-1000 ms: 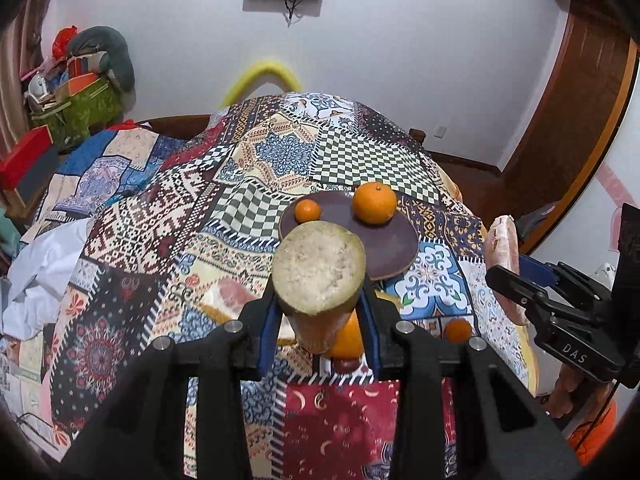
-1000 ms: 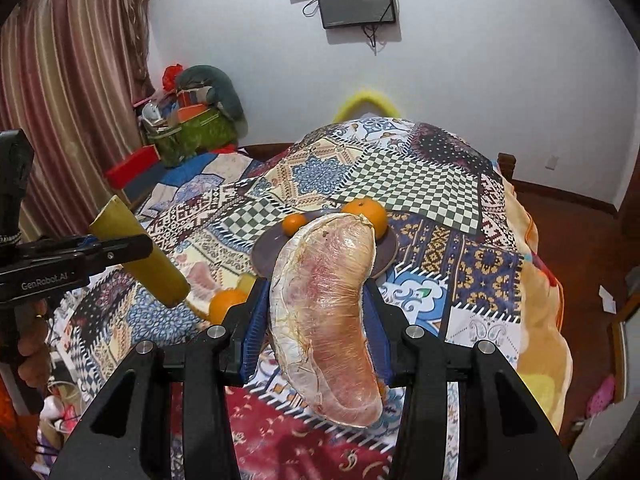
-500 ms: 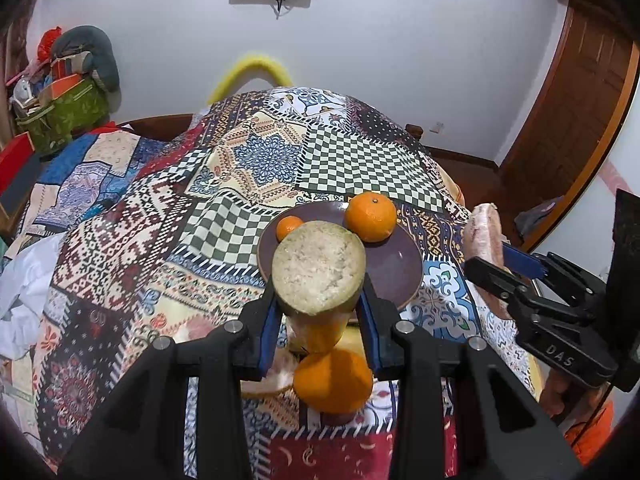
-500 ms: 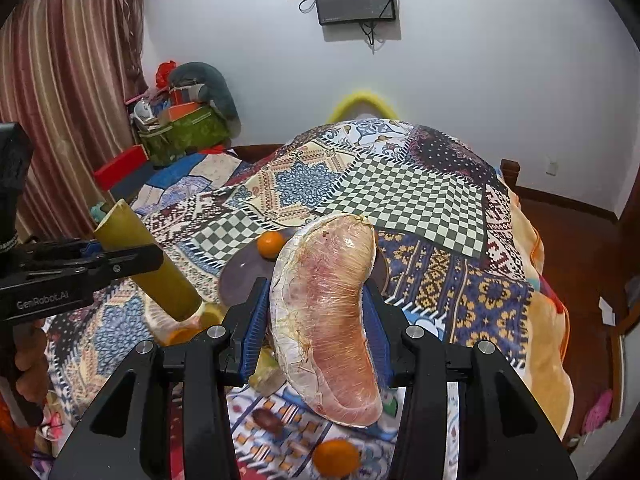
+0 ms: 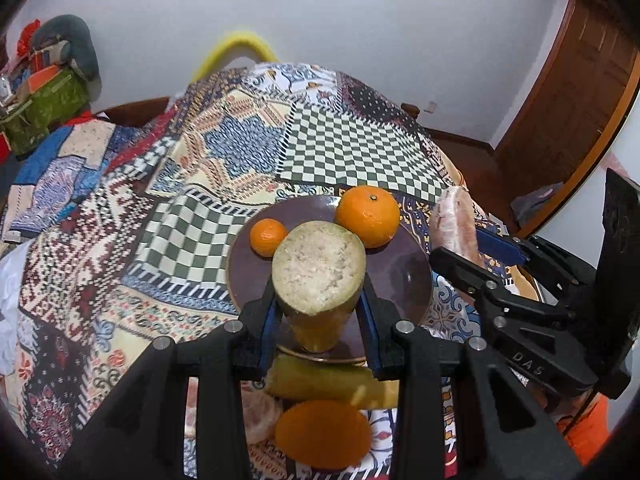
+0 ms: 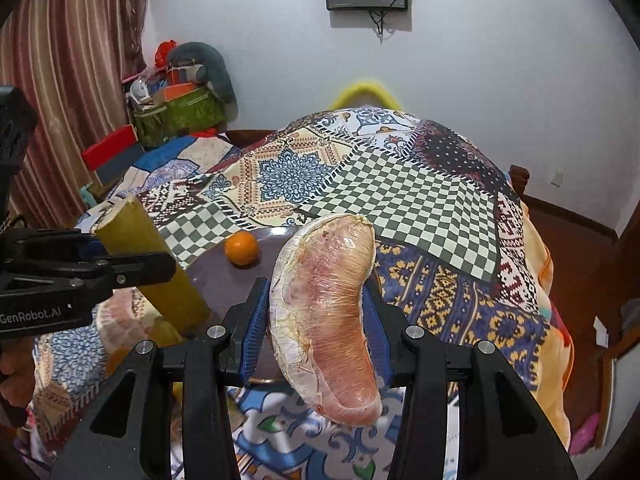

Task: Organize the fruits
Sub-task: 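Lower the yellow fruit onto the plate while the right gripper sets the pomelo beside it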

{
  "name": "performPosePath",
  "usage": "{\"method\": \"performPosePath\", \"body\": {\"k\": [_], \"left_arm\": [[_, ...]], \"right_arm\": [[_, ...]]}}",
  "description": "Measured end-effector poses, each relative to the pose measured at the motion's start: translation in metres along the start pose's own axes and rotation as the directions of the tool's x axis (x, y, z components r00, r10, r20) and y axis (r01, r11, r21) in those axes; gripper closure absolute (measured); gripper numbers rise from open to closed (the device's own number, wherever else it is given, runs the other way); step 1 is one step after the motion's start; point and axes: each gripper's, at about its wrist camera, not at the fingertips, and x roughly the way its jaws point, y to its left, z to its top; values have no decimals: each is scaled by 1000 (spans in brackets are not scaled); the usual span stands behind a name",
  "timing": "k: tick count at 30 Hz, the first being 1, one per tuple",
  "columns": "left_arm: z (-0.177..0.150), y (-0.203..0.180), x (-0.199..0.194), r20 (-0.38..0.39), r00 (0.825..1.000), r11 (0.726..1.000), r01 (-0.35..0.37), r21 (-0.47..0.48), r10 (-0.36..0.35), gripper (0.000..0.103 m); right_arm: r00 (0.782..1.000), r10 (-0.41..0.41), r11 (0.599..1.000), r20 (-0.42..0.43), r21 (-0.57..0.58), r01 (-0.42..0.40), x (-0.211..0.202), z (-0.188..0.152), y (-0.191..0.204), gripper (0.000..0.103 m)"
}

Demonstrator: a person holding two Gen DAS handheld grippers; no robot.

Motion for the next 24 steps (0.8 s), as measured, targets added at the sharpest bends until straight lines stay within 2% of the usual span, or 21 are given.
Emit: {"method": "performPosePath", "body": {"k": [4,13,22,24], "left_arm": [[6,-2,16,-31,999,1000,14,1,-14,68],[26,-5,42,-48,999,1000,10,16,-9,68],[37,-2,64,-90,996,1000,24,20,-22,68],[36,-1,69,-100,995,1000,24,18,-22,73]], "right_arm": [[1000,-1,1000,-2,-19,1,10,3,0,61],[1000,9,1000,-18,-19,-10,28,5,-11,61],[999,22,999,-39,-46,-23,43,5,-5,61],[998,27,999,-48,-37,-29,47,4,-8,61]]}}
